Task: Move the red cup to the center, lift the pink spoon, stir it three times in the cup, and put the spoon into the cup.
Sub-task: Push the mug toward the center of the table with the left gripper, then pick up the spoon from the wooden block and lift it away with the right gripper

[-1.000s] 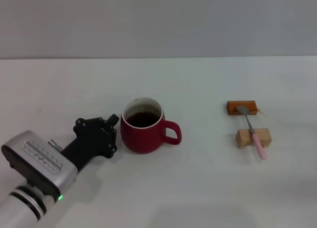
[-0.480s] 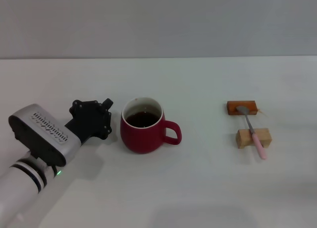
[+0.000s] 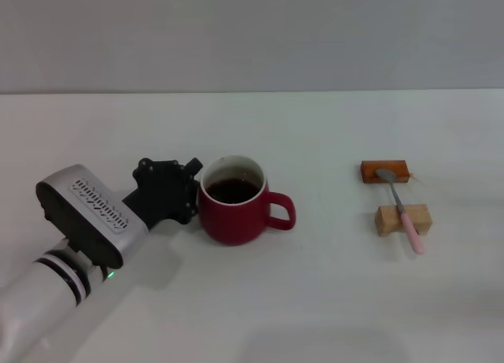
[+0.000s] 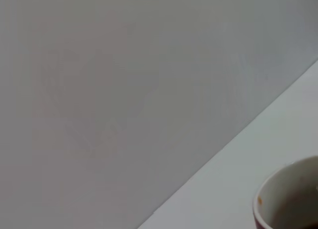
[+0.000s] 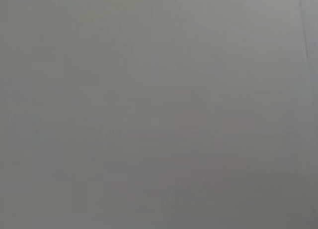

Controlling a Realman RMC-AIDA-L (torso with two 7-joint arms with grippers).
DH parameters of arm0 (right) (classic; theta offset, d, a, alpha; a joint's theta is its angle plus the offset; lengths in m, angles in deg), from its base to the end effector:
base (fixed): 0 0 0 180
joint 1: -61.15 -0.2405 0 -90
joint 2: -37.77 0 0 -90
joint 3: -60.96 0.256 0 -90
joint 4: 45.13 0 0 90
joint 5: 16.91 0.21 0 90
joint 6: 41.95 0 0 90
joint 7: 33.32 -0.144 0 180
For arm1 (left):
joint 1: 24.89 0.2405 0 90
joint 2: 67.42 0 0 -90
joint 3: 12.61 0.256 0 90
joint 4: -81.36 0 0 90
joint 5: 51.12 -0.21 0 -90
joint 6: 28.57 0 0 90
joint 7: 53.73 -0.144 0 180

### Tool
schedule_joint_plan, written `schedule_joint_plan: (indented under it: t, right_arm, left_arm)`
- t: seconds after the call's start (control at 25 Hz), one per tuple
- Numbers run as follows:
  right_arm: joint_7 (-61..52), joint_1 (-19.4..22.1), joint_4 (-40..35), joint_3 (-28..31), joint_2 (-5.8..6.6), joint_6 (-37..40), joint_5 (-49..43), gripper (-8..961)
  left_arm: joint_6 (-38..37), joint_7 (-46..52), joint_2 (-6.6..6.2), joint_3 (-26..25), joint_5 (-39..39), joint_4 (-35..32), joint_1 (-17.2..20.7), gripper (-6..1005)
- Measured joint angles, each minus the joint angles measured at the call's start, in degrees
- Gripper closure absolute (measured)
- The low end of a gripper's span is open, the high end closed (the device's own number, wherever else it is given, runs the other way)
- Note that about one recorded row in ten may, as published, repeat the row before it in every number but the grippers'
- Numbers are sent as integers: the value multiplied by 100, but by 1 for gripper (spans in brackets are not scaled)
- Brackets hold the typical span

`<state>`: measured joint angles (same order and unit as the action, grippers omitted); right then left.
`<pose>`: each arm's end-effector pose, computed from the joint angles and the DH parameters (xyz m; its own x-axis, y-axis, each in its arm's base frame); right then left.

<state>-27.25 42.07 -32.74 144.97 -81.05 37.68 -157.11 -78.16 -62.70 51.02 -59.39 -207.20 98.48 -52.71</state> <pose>0.3629 0.3007 0.0819 0.8100 0.2864 -0.5117 -0.5862 0.3742 -0.7185 -0.2847 0.3372 -0.0884 0.9594 -0.0873 0.2684 0.1774 -0.5531 -0.8140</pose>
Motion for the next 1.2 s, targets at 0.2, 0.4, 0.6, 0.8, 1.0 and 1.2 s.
schedule_joint_plan:
  t: [0.2, 0.4, 0.6, 0.8, 1.0, 1.2]
  right_arm:
    - [0, -8, 0, 1, 0, -19, 3, 301]
    - [-3, -15, 0, 1, 0, -35, 3, 300]
    - [-20, -29, 1, 0, 0, -41, 3, 300]
    - [-19, -27, 1, -45, -14, -51, -3, 301]
    - [-14, -3, 1, -139, -44, -54, -34, 301]
    - [-35, 33, -4, -365, -60, -54, -15, 300]
  left_arm:
    - [15, 13, 3, 65, 1, 70, 16, 1001]
    - [12, 49, 4, 142, 0, 171, 82, 1001]
    - [17, 52, 11, 189, 6, 228, 135, 1000]
    - [-50, 74, 15, -525, 46, 230, 248, 1000]
    - [-333, 390, -2, -2054, 56, 171, 362, 1000]
    - [-350, 833, -39, -3510, 61, 76, 434, 1001]
